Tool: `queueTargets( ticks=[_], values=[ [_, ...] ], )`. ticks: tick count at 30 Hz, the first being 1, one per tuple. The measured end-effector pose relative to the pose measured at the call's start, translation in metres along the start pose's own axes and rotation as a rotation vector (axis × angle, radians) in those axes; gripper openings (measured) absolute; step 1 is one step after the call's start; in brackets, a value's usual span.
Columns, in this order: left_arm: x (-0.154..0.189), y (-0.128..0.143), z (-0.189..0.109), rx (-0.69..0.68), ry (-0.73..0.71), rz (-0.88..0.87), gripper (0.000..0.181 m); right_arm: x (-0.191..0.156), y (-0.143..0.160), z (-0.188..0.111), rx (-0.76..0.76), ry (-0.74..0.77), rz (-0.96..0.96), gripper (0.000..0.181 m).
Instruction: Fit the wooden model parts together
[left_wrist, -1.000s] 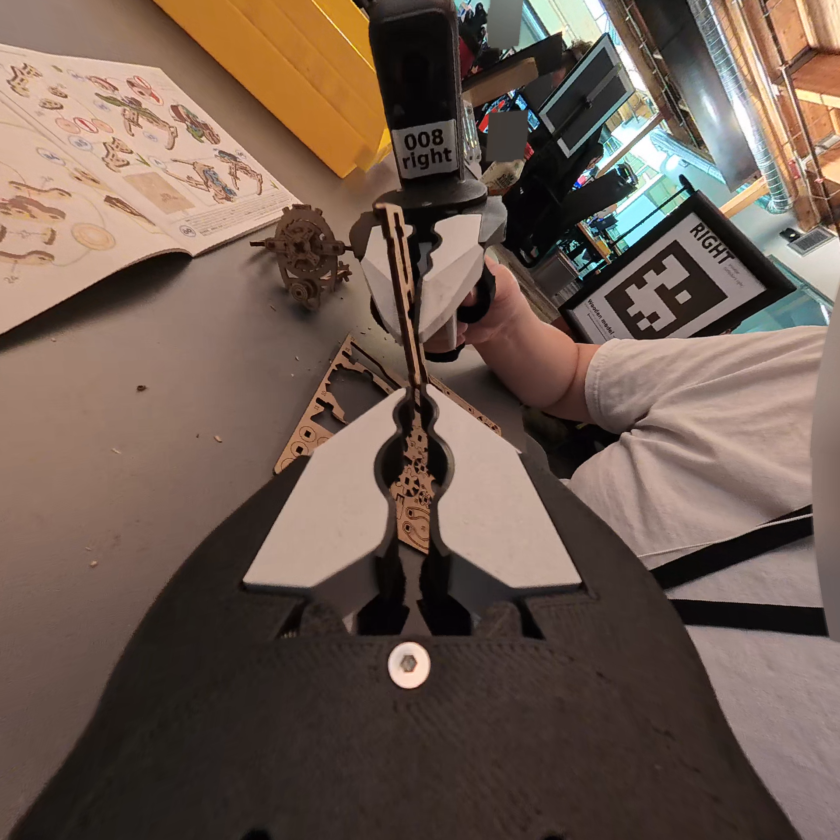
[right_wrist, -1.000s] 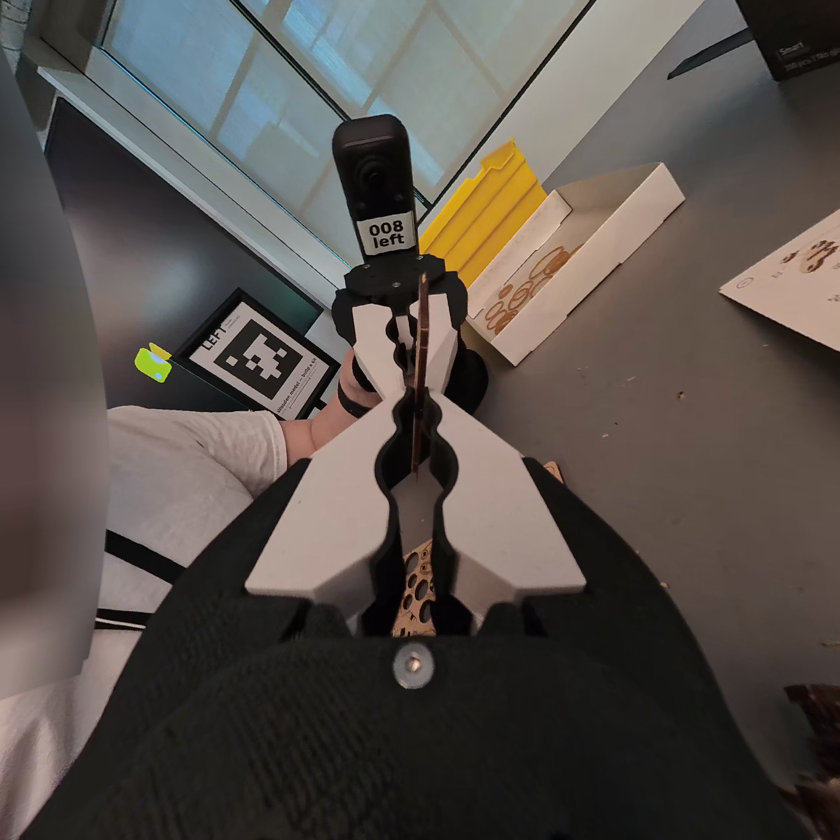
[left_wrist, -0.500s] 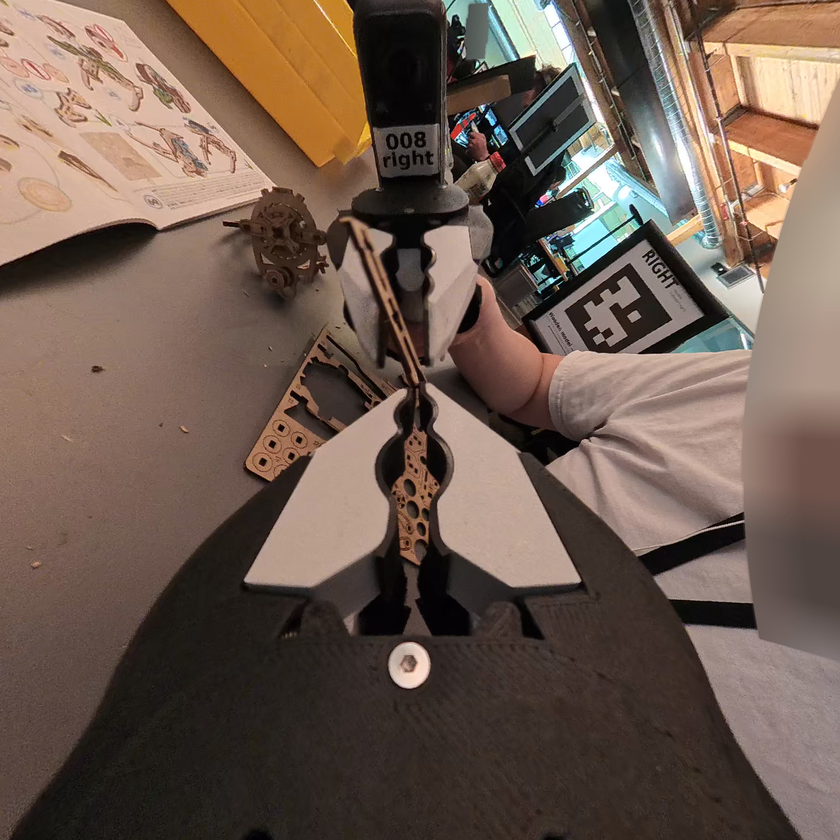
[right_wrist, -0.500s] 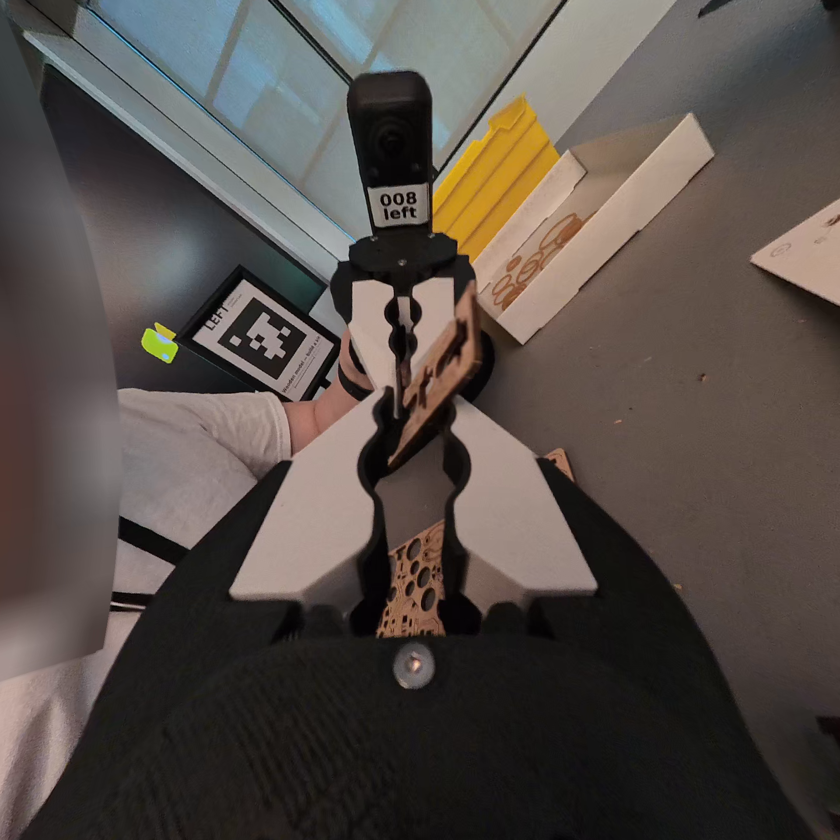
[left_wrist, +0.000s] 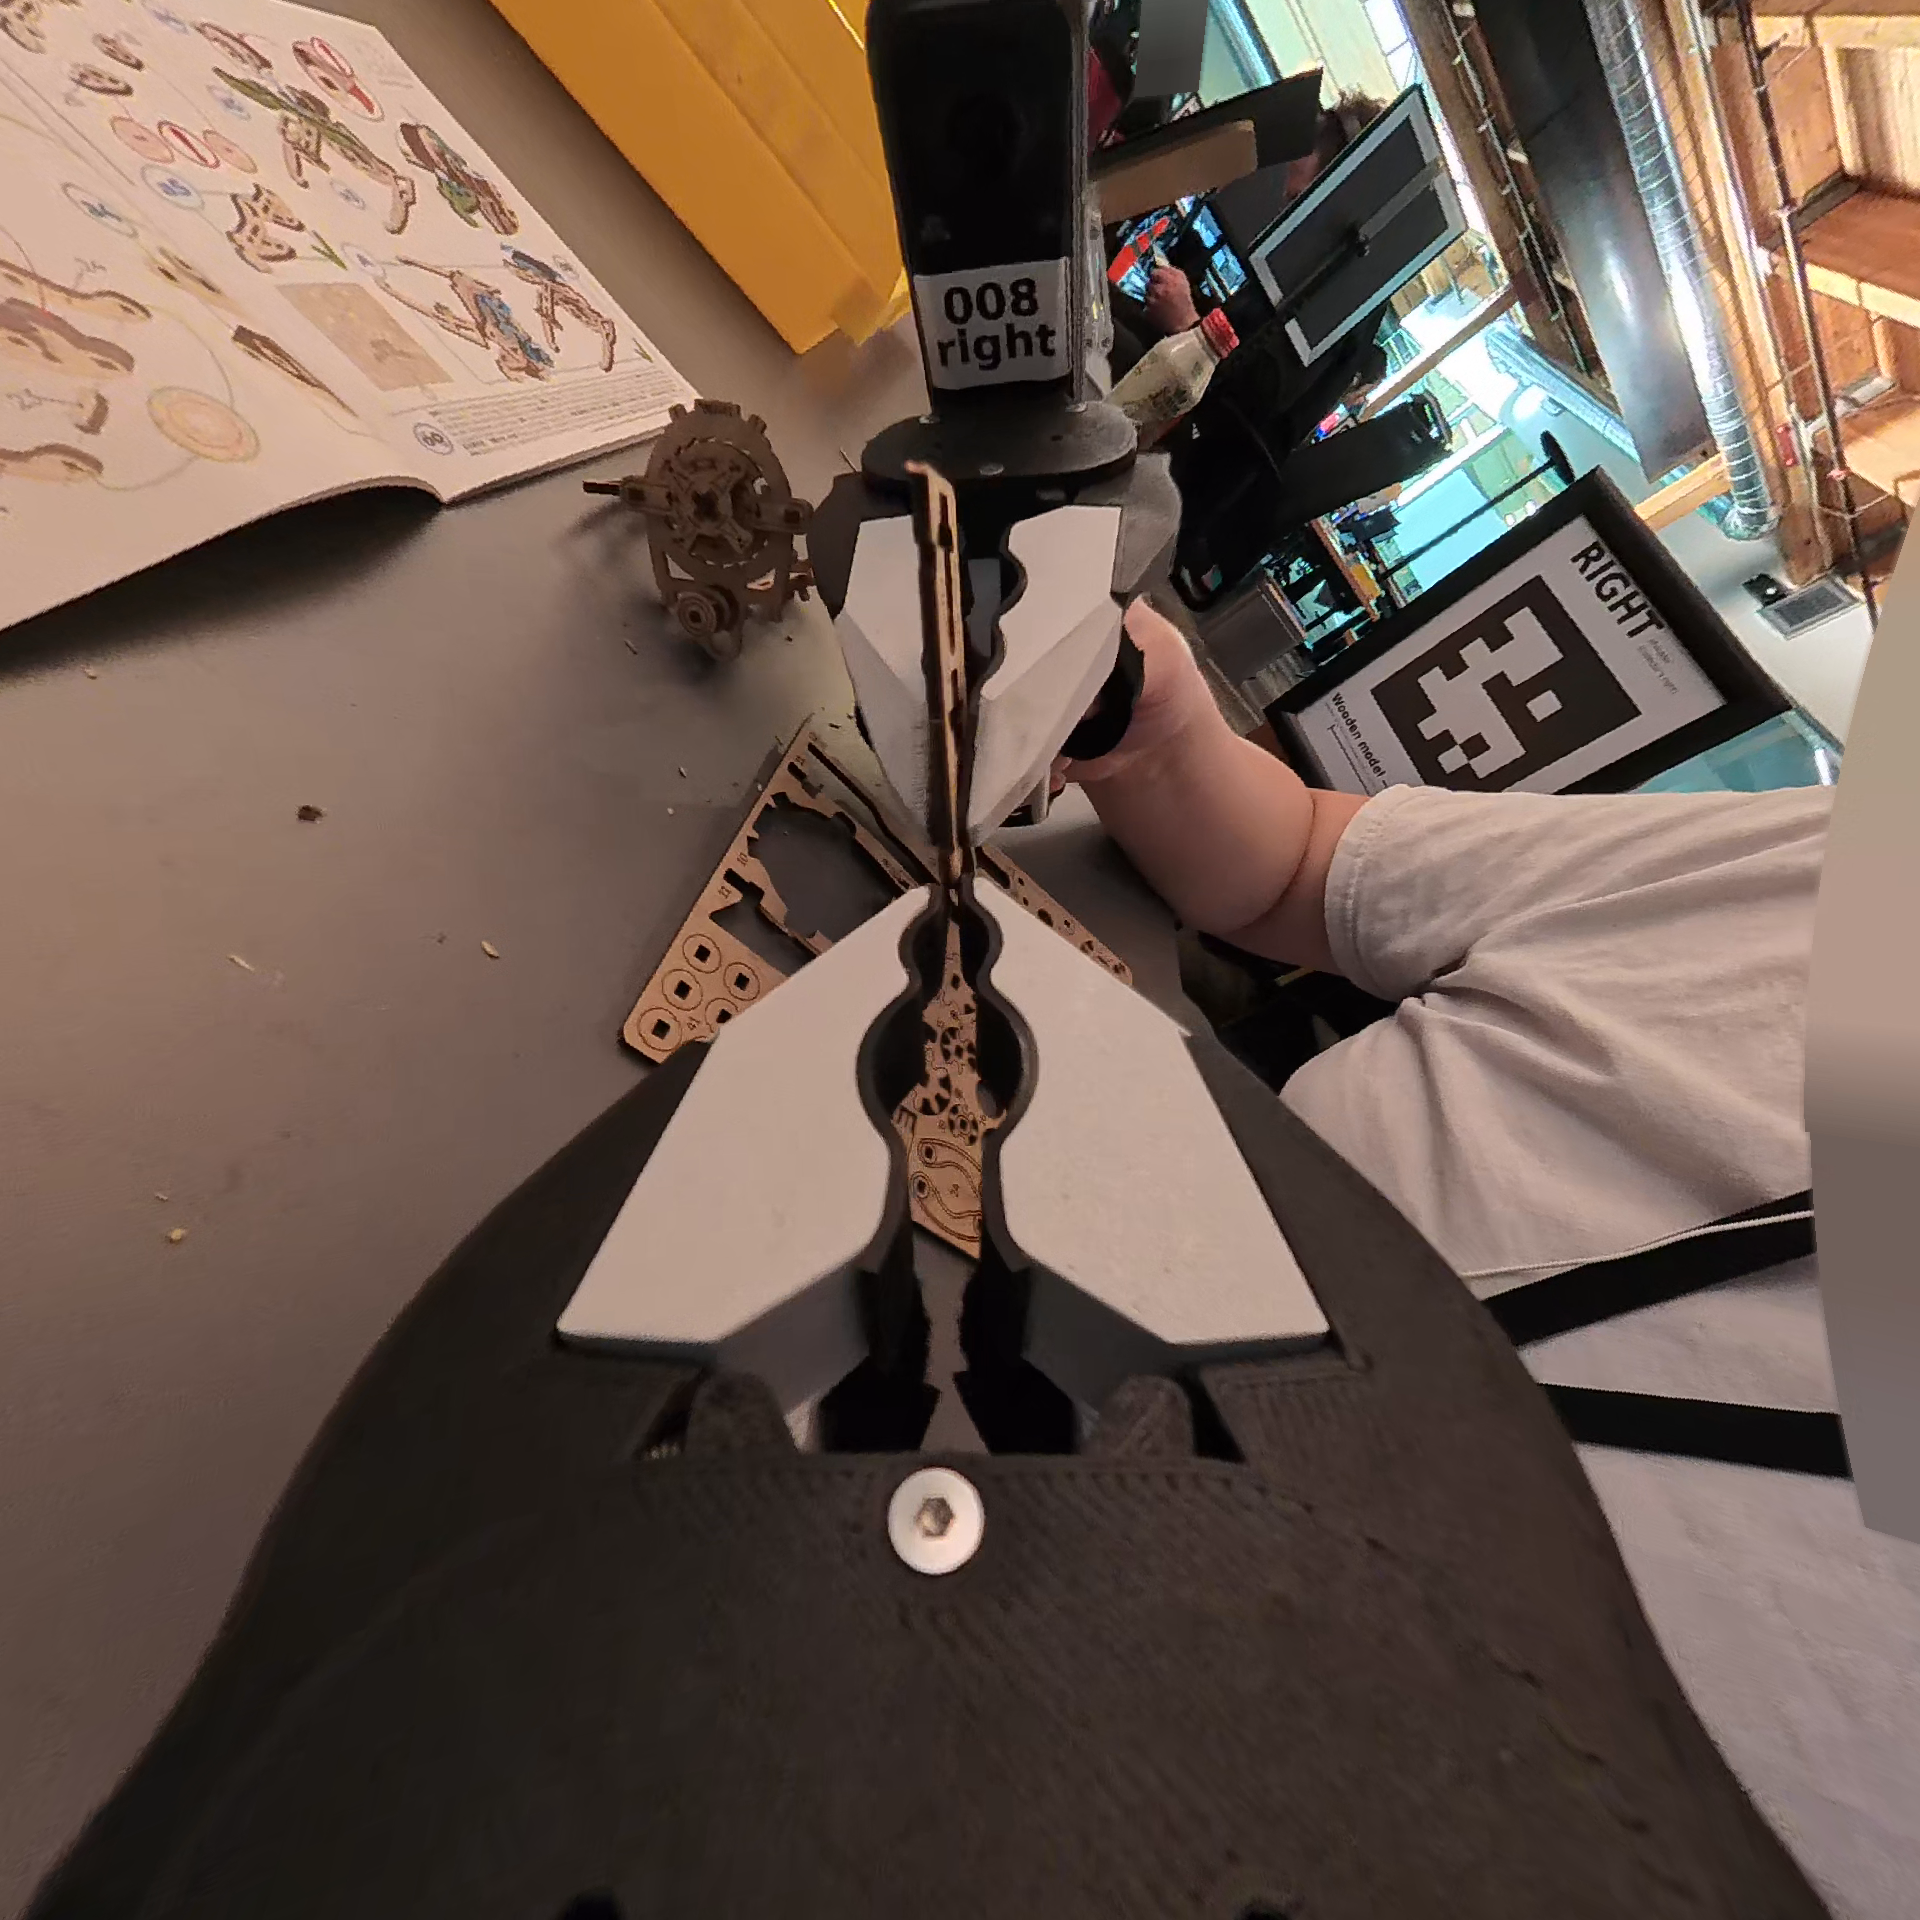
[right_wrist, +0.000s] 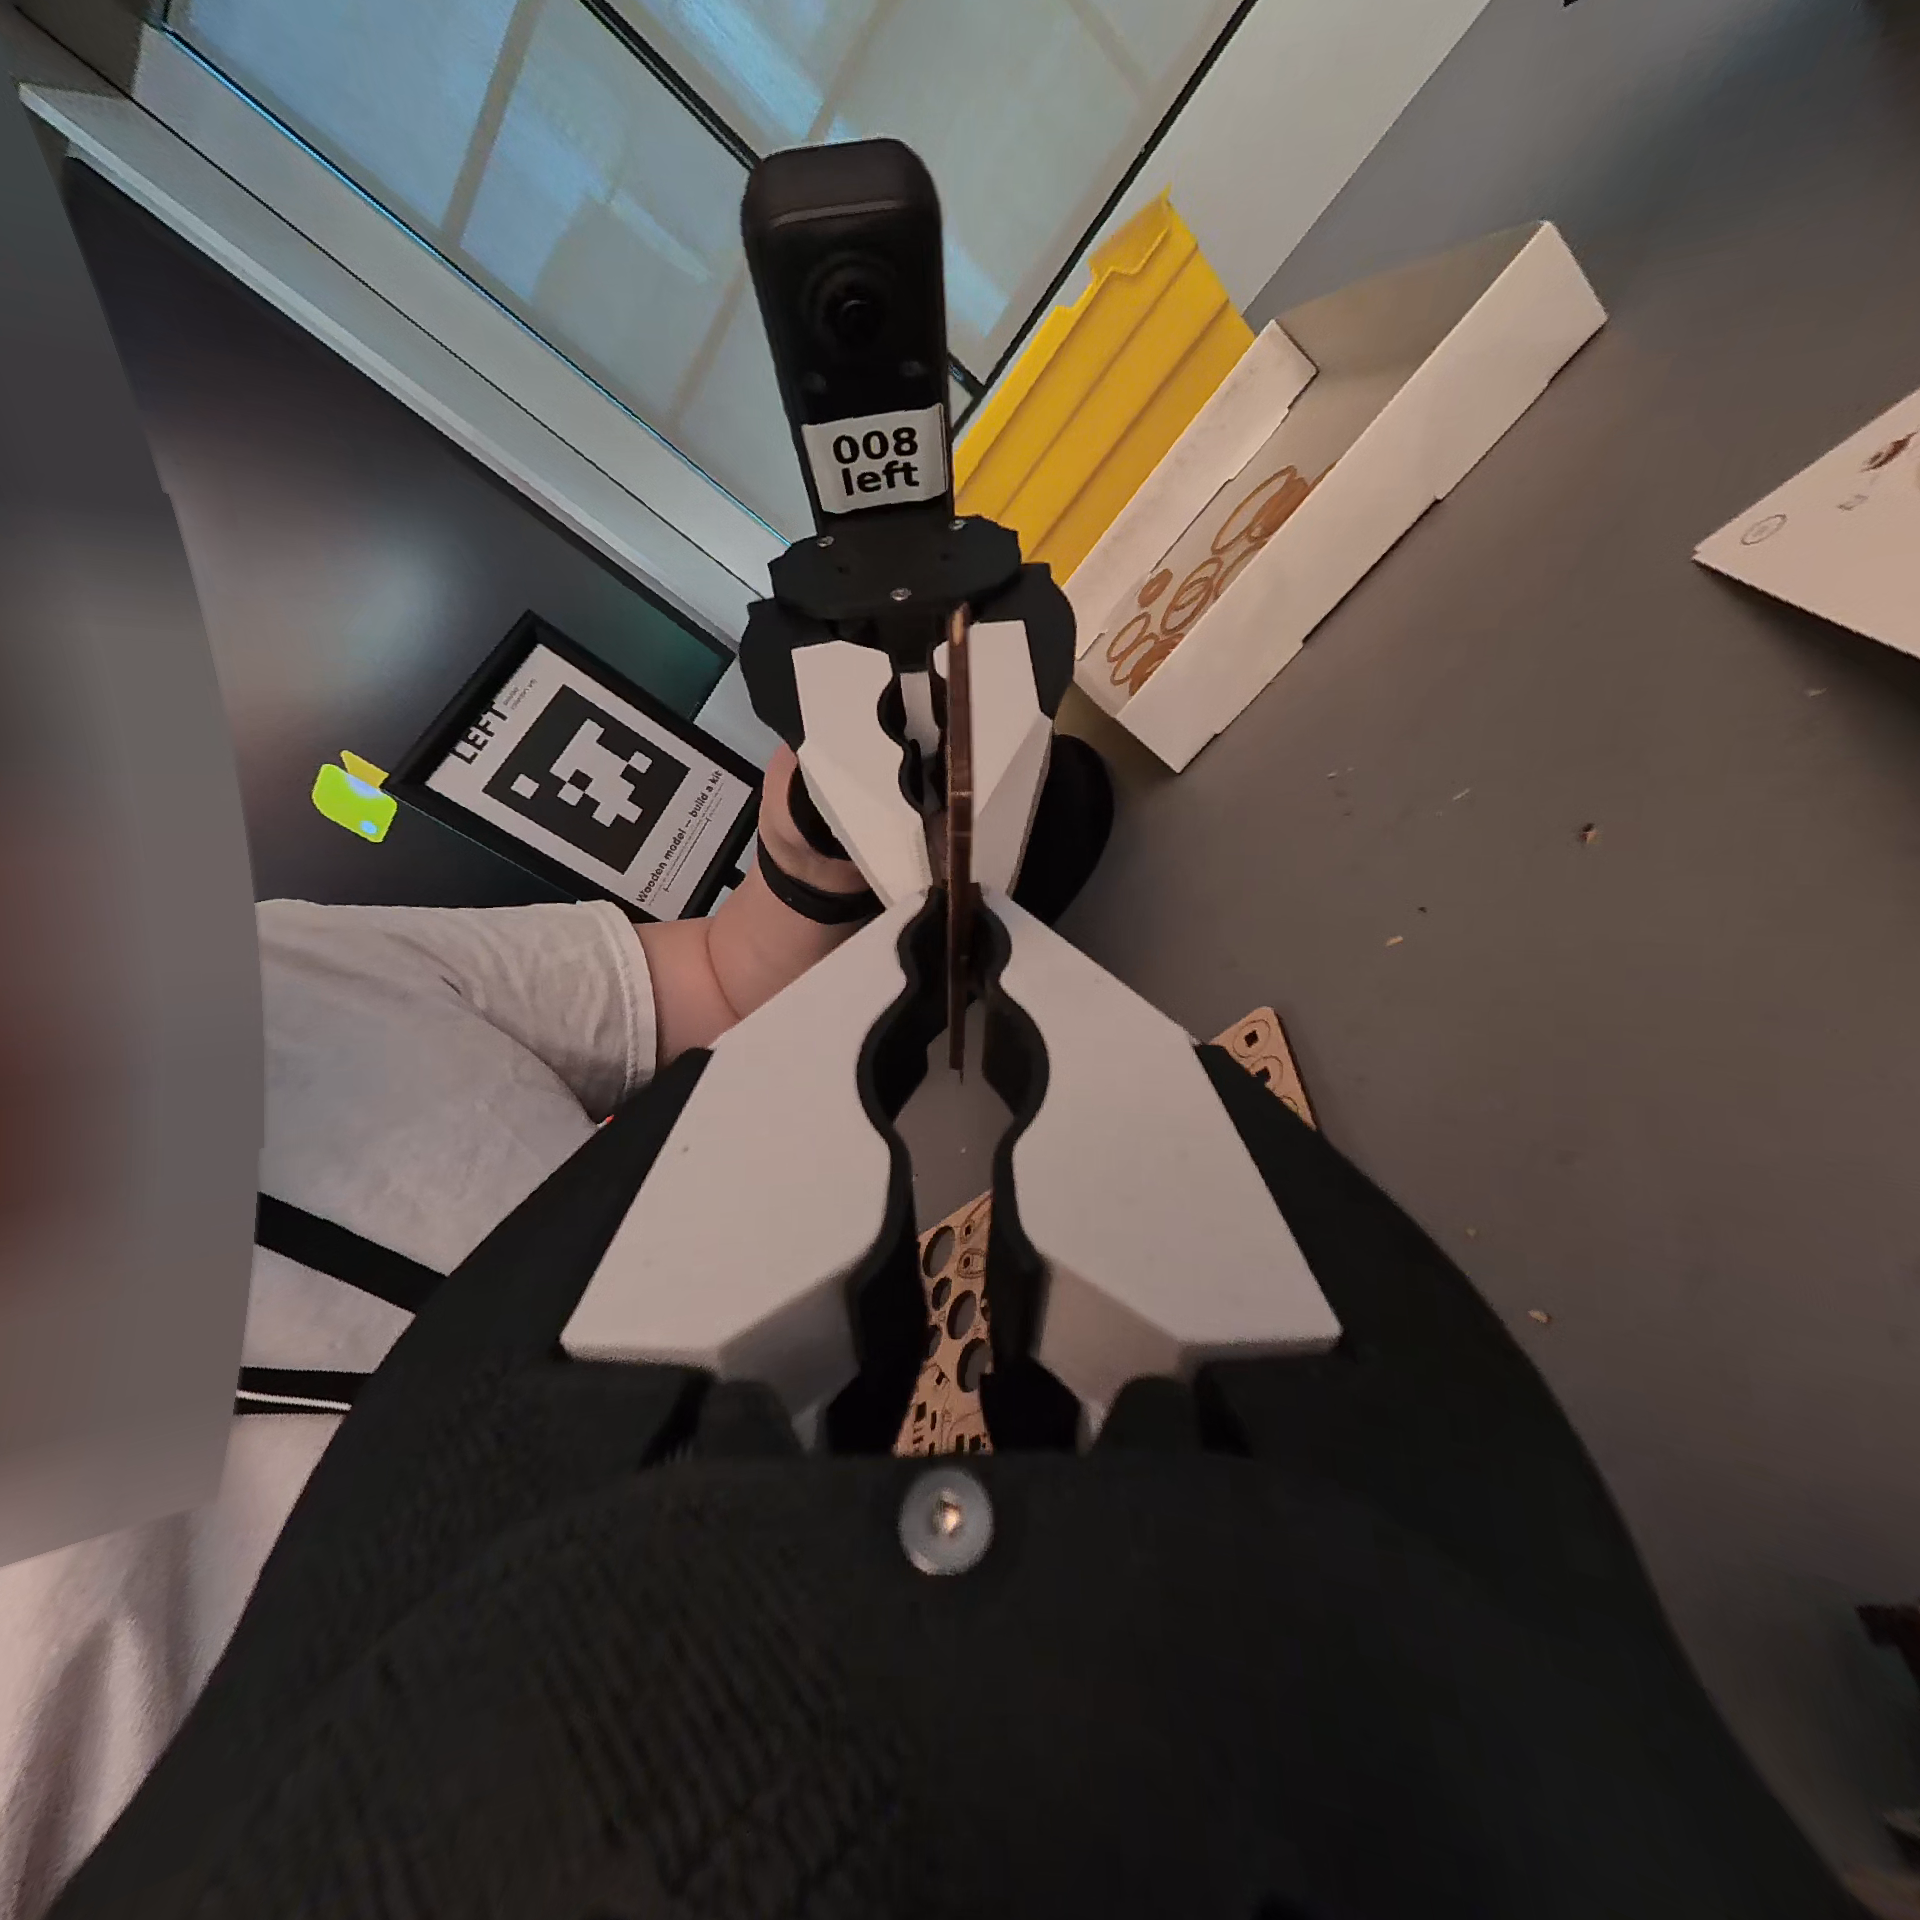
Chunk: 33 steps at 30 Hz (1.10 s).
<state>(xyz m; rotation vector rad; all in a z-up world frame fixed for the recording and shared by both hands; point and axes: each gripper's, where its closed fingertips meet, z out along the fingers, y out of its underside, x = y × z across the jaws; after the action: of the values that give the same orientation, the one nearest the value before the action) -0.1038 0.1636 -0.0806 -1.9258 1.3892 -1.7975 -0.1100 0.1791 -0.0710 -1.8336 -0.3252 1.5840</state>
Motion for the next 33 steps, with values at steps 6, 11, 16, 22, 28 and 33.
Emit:
queueTargets(
  ticks=[6, 11, 16, 22, 28, 33],
  values=[
    [-0.001, 0.000, 0.002, -0.002, -0.002, 0.017, 0.000, 0.001, 0.001, -0.001, -0.009, 0.006, -0.010, 0.000],
    [-0.001, 0.000, 0.003, -0.005, -0.012, 0.038, 0.000, 0.001, 0.002, -0.001, -0.015, 0.015, -0.032, 0.001],
    [0.002, -0.002, 0.001, 0.010, 0.019, 0.015, 0.005, -0.004, -0.001, -0.002, 0.003, -0.033, 0.018, 0.000],
    [0.004, 0.000, 0.003, -0.002, 0.028, 0.028, 0.000, -0.003, 0.001, -0.001, -0.003, -0.047, 0.042, 0.000],
    [0.002, 0.002, 0.003, -0.012, 0.018, 0.013, 0.000, -0.002, 0.002, -0.001, -0.006, -0.045, 0.041, 0.003],
    [0.003, 0.000, 0.002, 0.003, 0.031, -0.010, 0.000, -0.010, -0.002, -0.002, 0.015, -0.098, 0.072, 0.014]
  ],
)
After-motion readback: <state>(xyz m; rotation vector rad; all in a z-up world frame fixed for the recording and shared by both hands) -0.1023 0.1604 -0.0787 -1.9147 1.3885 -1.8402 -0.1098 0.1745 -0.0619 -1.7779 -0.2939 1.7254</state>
